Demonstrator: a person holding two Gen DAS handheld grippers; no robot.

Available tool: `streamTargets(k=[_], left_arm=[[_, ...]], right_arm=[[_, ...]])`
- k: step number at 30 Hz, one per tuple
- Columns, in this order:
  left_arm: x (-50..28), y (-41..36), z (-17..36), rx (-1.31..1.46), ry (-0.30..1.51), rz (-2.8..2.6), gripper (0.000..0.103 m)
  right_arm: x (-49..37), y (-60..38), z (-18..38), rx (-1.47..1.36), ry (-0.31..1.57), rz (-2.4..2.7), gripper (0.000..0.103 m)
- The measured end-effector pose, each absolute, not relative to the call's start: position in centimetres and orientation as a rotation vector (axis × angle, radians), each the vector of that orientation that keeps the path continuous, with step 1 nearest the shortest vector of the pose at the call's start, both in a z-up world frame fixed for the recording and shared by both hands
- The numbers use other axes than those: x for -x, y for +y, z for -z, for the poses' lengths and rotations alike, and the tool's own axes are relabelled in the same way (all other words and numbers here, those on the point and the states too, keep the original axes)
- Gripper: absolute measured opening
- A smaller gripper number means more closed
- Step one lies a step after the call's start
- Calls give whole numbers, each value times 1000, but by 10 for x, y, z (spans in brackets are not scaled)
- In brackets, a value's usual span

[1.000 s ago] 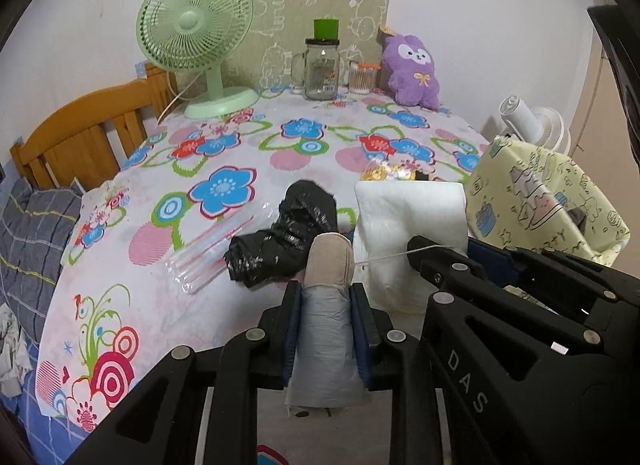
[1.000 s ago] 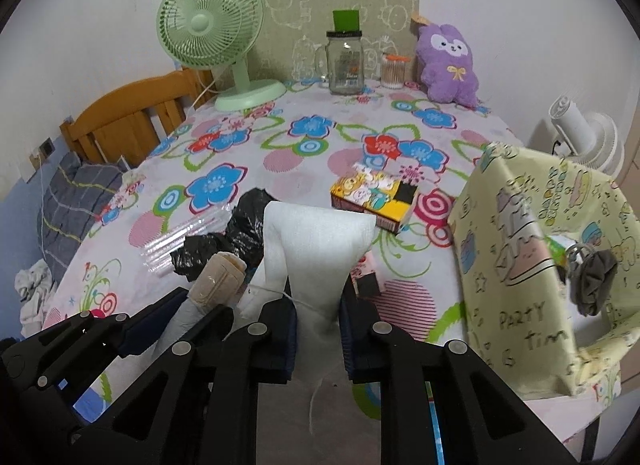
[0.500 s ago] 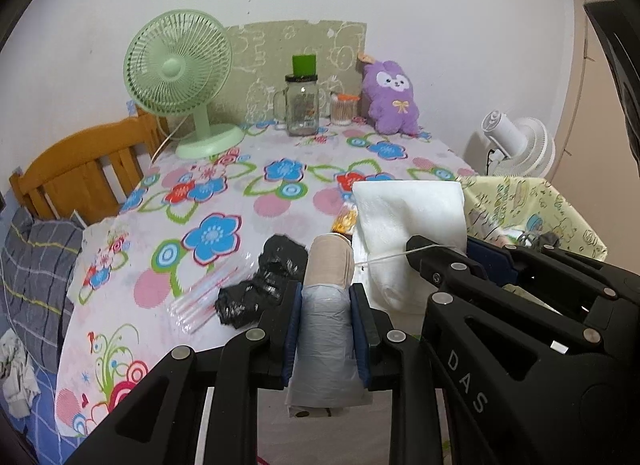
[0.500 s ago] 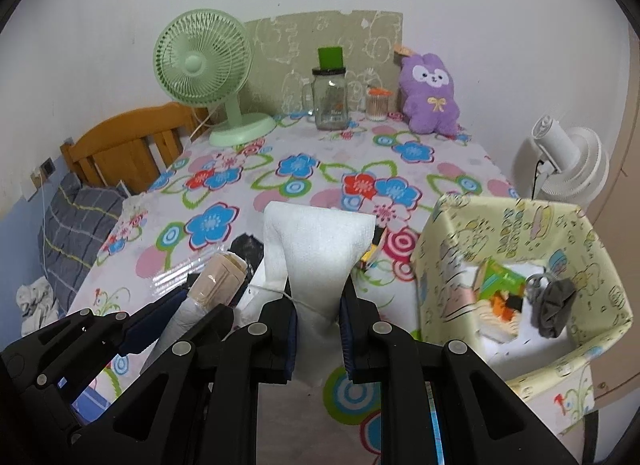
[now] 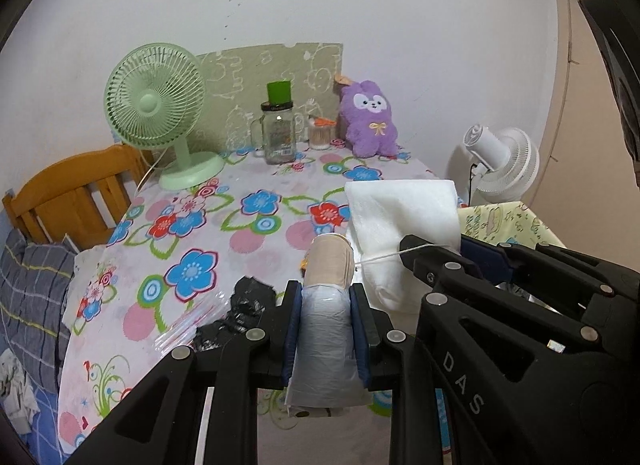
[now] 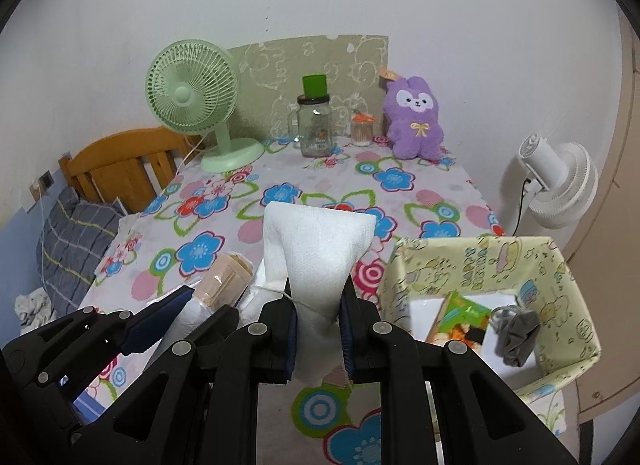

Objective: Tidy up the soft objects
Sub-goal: 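Lift the towel and cloth pack and carry them toward the box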

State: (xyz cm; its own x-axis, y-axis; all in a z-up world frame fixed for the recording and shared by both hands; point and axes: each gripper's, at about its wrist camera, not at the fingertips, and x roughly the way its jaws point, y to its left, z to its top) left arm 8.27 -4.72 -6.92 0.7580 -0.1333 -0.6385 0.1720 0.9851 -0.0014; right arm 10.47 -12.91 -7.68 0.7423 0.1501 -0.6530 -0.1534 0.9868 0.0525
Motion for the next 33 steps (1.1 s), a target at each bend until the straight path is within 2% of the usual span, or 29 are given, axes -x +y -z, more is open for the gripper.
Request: streamTargets(k=[33], left_arm=[[-101, -153, 55, -136, 619, 336, 23]], right_arm=[[-107, -237, 55, -40, 653, -18, 20]])
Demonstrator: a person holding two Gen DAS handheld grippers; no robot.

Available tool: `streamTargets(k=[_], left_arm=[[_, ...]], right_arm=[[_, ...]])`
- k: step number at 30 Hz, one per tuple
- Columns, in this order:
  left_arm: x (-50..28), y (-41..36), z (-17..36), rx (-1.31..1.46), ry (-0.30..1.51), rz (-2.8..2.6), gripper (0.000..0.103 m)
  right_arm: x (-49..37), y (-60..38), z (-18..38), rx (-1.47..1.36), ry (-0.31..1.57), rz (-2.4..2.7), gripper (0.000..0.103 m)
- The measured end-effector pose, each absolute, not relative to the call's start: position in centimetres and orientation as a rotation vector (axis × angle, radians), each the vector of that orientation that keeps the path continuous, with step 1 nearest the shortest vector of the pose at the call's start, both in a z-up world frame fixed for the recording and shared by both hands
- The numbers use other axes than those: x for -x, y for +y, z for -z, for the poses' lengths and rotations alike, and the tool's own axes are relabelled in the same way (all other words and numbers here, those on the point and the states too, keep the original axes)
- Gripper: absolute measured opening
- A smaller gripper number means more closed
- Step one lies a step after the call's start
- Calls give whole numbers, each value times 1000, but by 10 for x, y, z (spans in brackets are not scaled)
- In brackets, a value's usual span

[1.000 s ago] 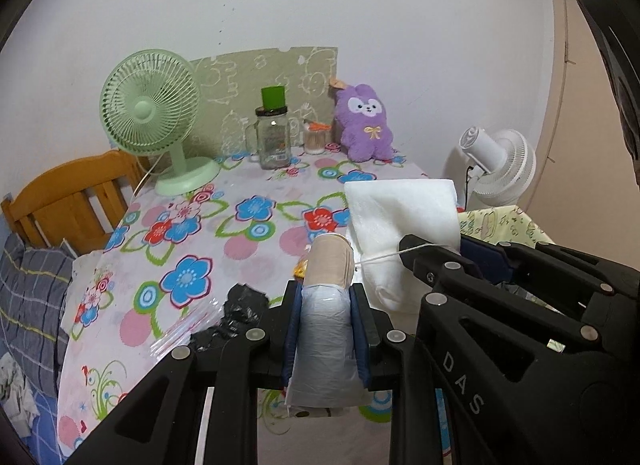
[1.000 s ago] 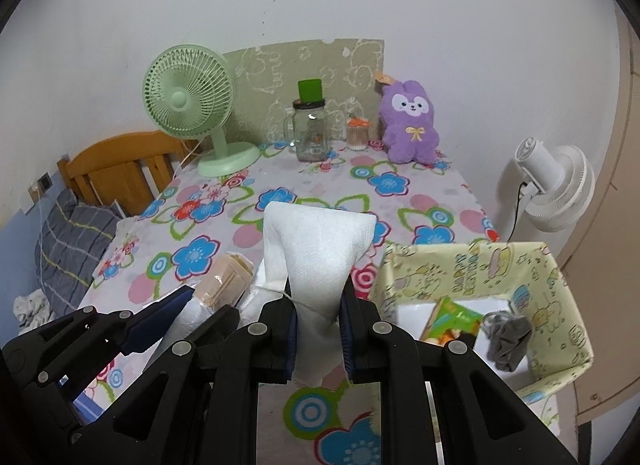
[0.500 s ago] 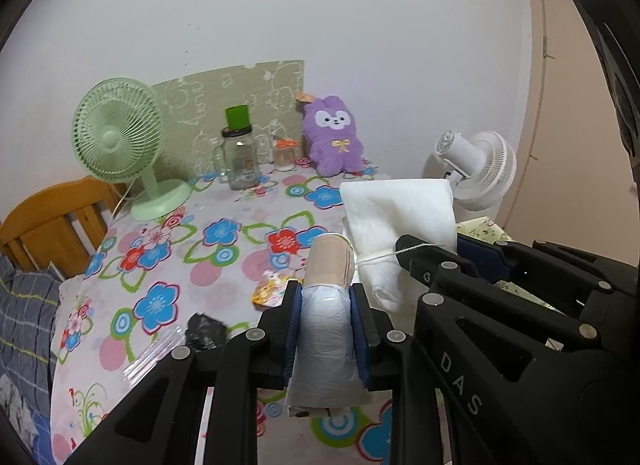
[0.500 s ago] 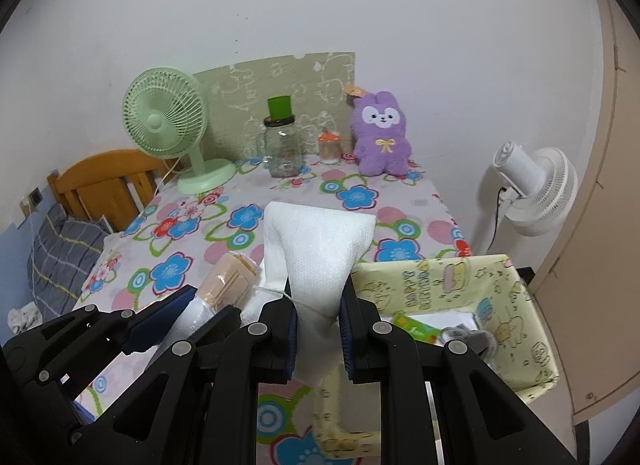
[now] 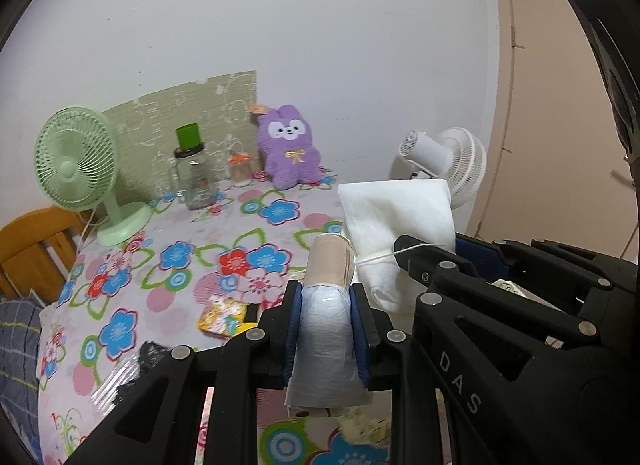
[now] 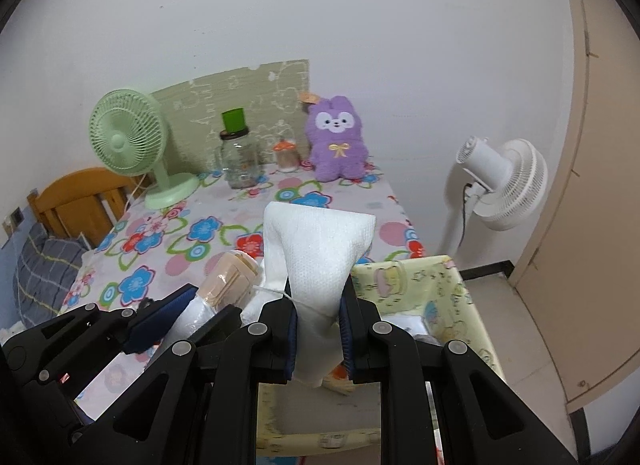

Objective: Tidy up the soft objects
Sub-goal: 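Lift the towel and cloth pack and carry them toward the box, then open both grippers to drop the towel and cloth pack into the box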

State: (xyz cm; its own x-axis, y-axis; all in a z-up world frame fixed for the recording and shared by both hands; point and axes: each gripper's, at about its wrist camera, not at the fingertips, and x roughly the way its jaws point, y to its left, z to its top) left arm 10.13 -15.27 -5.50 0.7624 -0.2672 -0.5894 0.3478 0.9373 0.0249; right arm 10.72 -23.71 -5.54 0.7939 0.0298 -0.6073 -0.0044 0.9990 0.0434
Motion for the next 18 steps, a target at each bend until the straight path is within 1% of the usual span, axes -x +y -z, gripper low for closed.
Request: streamTargets(k=[12, 18], left_arm=[[-110, -190, 66, -158, 629, 425, 23], [-118, -201, 80, -155, 662, 446, 24]], right_arm=[[-111, -276, 68, -86, 672, 62, 20], [-118, -291, 82, -111, 707, 90, 21]])
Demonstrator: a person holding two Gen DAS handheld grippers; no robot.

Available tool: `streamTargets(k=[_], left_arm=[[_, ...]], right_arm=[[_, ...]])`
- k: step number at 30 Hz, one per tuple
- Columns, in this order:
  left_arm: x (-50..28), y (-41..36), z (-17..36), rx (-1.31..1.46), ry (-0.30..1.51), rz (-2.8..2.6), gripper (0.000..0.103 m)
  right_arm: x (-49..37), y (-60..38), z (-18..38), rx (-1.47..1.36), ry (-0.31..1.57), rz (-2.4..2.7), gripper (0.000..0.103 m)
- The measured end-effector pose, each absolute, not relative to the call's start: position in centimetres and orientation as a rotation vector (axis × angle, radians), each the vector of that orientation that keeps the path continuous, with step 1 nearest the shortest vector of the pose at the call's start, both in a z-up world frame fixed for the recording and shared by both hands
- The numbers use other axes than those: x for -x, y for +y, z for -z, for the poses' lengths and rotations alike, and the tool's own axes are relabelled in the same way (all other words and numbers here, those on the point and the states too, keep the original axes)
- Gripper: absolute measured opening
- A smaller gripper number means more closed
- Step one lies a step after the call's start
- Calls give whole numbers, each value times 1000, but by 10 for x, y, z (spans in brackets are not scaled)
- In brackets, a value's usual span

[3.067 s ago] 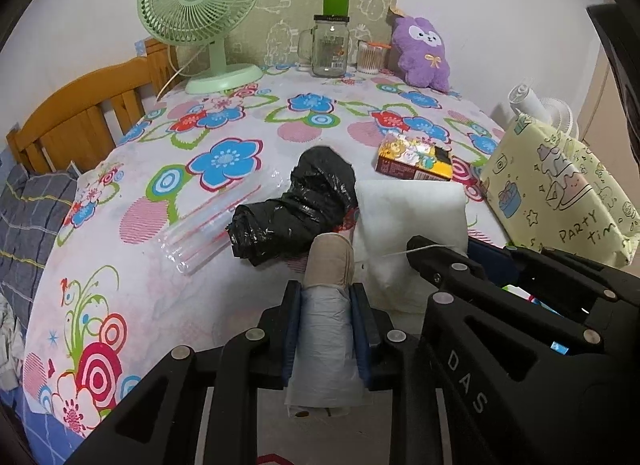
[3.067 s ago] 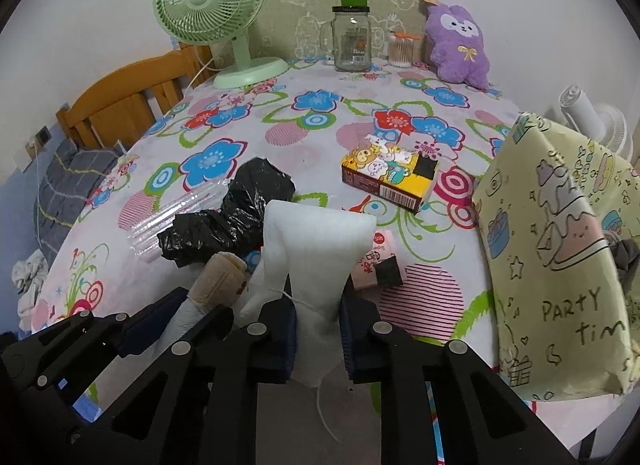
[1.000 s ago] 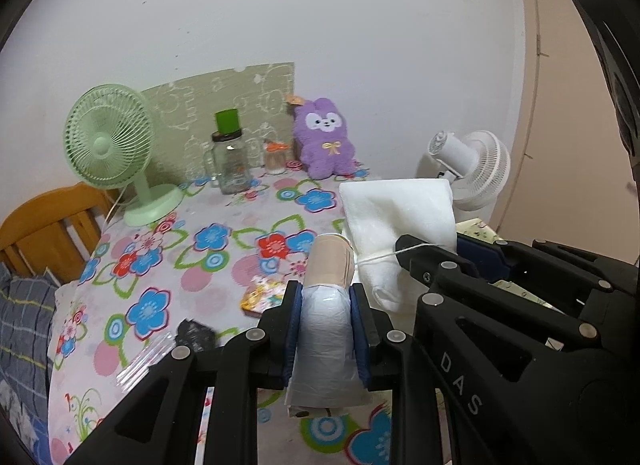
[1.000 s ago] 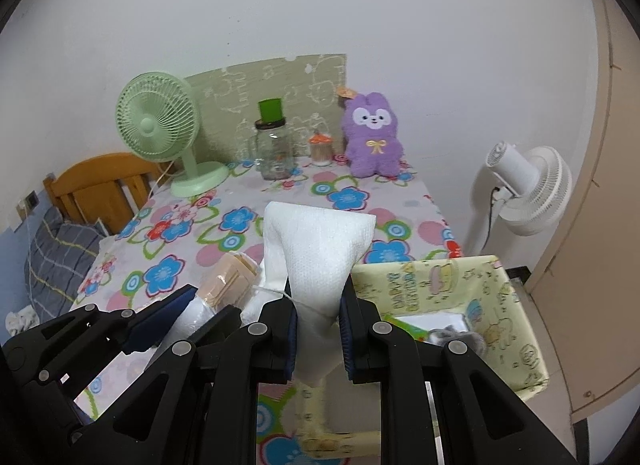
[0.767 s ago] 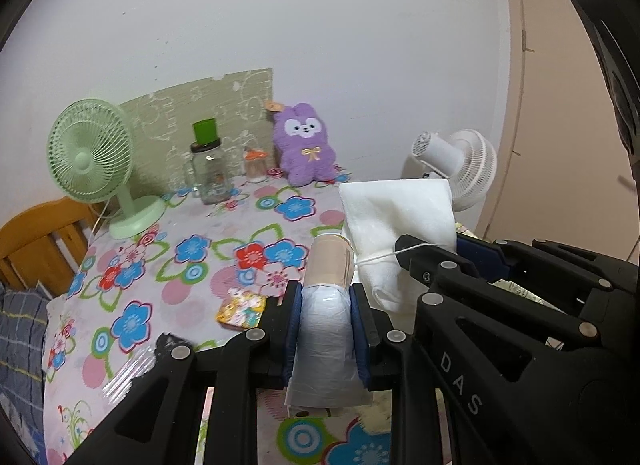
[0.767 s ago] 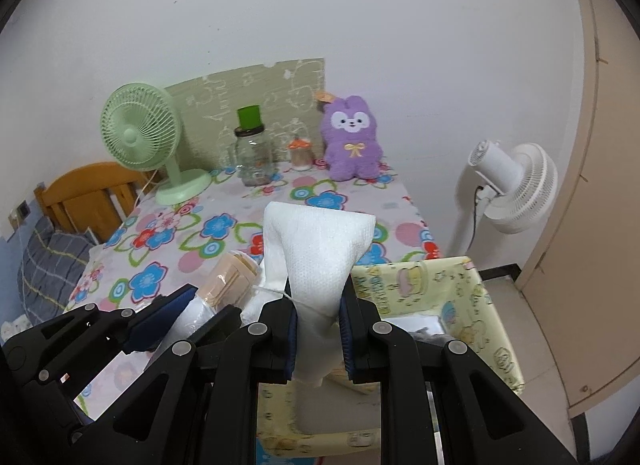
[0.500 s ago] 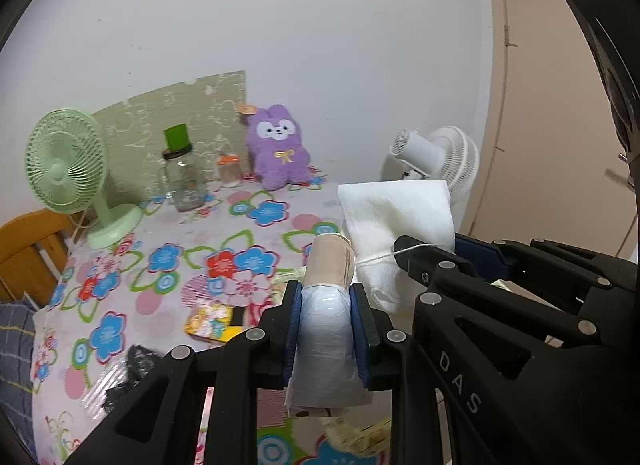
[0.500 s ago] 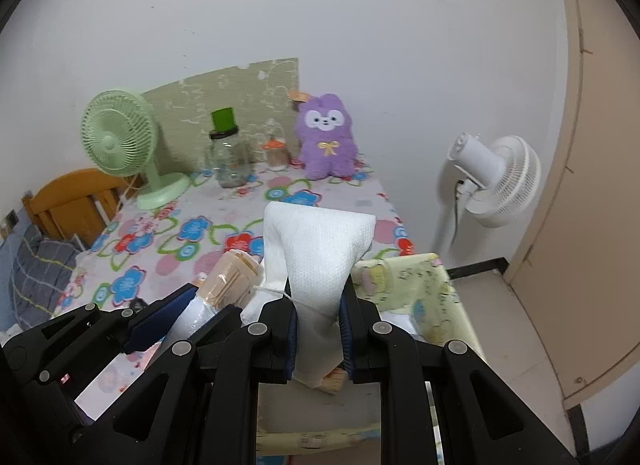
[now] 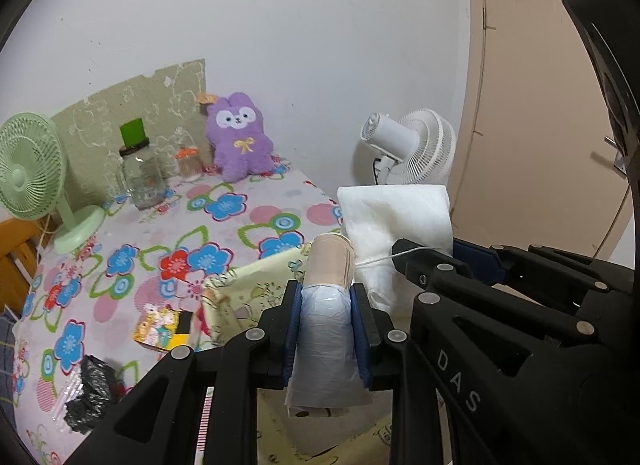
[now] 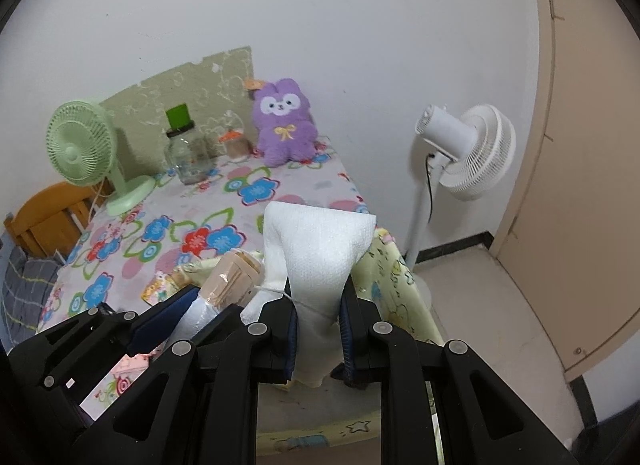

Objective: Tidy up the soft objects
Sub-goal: 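Open both grippers to drop the towel and cloth pack into the box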

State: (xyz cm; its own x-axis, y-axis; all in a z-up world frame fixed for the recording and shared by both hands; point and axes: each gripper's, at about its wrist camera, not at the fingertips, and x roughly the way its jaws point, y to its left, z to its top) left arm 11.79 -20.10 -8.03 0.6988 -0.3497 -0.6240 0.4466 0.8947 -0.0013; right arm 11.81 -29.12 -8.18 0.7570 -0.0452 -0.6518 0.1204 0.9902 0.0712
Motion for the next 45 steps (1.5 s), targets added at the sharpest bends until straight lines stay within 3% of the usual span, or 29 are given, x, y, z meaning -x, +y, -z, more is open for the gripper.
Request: streamTargets(k=[8, 10, 11, 15, 18, 24, 45], left_arm=[[-128, -205, 94, -163, 690, 419, 40], [-131, -205, 97, -170, 704, 408, 48], [-132, -204, 98, -172, 711, 409, 53], [-133, -199, 100, -180, 716, 391, 67], [-133, -196, 99, -183, 714, 379, 70], [-133, -188, 97, -189, 709, 363, 74], [-111, -157, 71, -186, 637, 323, 82]], right_arm=[[-126, -299, 97, -129, 744, 93, 25], [-129, -299, 100, -123, 758, 95, 32], [-130, -299, 102, -120, 767, 94, 43], [-132, -299, 106, -129, 773, 92, 69], [-132, -300, 107, -137, 768, 97, 76], [-132, -296, 105, -123, 772, 94, 83], [-110, -265, 77, -81, 705, 85, 84]])
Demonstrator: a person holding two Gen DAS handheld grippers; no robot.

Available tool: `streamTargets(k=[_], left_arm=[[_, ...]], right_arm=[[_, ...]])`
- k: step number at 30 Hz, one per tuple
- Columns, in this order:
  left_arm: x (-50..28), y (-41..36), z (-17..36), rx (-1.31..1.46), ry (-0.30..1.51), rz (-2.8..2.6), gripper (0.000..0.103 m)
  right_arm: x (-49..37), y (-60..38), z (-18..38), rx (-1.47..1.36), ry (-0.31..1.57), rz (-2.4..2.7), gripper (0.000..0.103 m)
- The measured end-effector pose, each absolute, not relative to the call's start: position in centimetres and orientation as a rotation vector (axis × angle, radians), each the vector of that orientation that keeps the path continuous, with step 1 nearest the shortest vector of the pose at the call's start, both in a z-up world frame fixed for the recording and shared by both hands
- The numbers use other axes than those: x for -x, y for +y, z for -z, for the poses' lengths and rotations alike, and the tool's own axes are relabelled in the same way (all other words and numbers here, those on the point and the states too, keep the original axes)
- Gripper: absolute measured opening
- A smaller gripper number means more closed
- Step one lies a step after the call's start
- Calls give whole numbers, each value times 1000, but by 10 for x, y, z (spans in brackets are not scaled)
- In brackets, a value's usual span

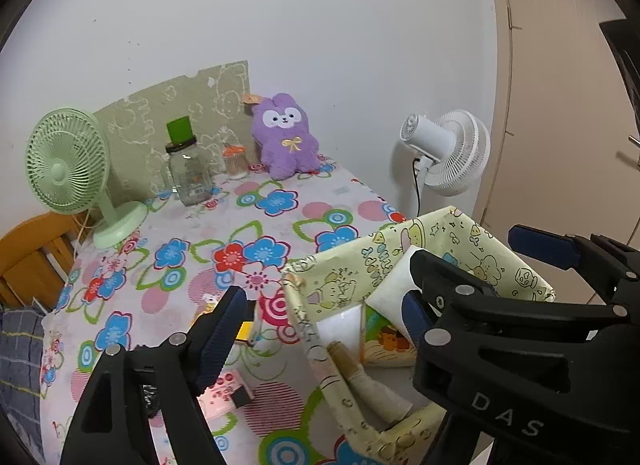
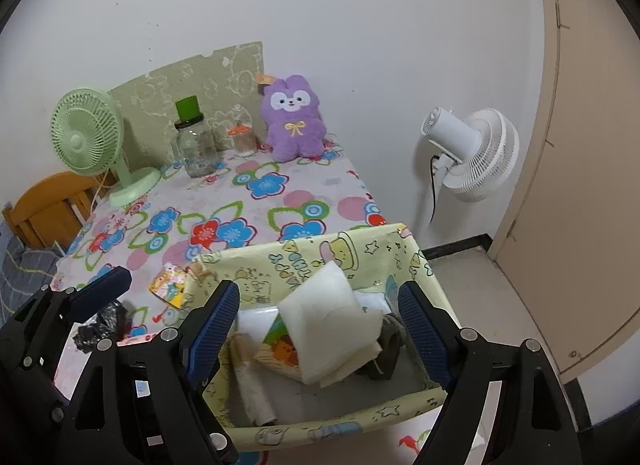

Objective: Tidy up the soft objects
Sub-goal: 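Open both grippers to drop the towel and cloth pack into the box, then move both grippers back toward the black bag and straw pack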

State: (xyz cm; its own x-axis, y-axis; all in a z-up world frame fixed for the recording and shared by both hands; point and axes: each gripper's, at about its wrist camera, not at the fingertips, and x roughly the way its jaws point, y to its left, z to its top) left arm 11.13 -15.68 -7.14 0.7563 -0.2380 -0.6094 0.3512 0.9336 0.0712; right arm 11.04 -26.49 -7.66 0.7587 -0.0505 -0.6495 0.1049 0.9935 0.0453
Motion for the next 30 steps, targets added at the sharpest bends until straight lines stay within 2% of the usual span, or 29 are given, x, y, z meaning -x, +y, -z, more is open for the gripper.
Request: streamTargets(k=[5, 15, 30], left_arm=[[-104, -144, 65, -183, 623, 315, 86], [-90, -114, 55, -156, 602, 289, 93], [-75, -73, 49, -135, 580, 267, 102]], right_arm=[[-103, -253, 68, -71, 687, 82, 84], [-88, -225, 56, -47, 640, 73, 95], [-71, -177, 42, 6, 565, 25, 103]])
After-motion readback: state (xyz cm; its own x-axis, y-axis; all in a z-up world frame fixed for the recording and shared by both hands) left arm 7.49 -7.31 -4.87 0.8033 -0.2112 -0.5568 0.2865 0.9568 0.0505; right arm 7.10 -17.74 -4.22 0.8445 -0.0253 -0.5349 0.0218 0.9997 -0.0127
